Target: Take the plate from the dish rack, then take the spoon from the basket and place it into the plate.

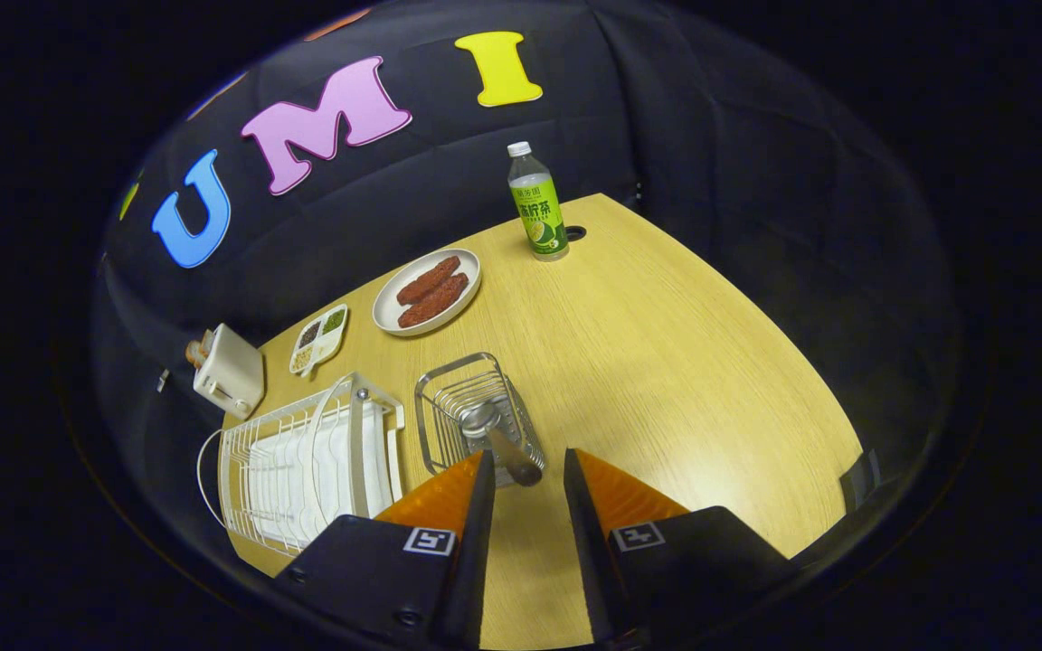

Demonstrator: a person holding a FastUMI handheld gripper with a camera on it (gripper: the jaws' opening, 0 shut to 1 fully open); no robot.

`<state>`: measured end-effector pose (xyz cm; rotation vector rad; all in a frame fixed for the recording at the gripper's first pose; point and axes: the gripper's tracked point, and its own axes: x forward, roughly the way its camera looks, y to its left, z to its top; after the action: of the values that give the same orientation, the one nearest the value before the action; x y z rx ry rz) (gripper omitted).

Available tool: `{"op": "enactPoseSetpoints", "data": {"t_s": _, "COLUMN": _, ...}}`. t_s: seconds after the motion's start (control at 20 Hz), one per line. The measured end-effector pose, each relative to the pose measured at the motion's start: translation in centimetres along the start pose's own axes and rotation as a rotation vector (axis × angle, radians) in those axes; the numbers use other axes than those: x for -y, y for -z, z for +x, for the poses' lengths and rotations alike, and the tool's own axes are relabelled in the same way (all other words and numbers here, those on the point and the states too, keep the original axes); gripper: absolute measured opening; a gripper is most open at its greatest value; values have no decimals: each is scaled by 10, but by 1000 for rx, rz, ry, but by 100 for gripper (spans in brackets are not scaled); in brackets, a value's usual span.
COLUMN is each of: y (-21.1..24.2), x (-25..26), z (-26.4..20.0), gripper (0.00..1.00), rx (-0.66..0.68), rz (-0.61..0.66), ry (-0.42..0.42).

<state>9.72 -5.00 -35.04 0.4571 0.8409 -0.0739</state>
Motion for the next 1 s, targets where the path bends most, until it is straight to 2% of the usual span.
{"op": "enactPoseSetpoints", "data": {"t_s": 0.15, "y": -1, "x": -8, "z": 1, "gripper": 26, "rx": -2, "rz": 10, "ry": -23}}
{"op": "enactPoseSetpoints", "data": {"t_s": 0.2, "y": -5, "x": -18, "z": 0, "gripper": 23, "rx": 5, "rz": 18, "ry": -60}}
{"op": "enactPoseSetpoints", "data": {"t_s": 0.25, "y": -8, "x": -20, "z": 0, "gripper": 15, "rx": 12, "rz": 16, "ry": -57}}
{"op": "enactPoseSetpoints", "data": {"t_s": 0.35, "y": -11, "x": -18, "z": -1, "gripper": 10, "rx": 28, "rz": -18, "ry": -31}}
{"op": "enactPoseSetpoints", "data": {"t_s": 0.8, "y": -15, "x": -26, "z": -20, "gripper": 8, "rx": 68, "rz": -56, "ry": -46}}
{"op": "enactPoseSetpoints", "data": {"t_s": 1.0, "y": -33, "x": -37, "z": -55, "gripper": 8, "rx": 110, "rz": -9, "ry": -94}}
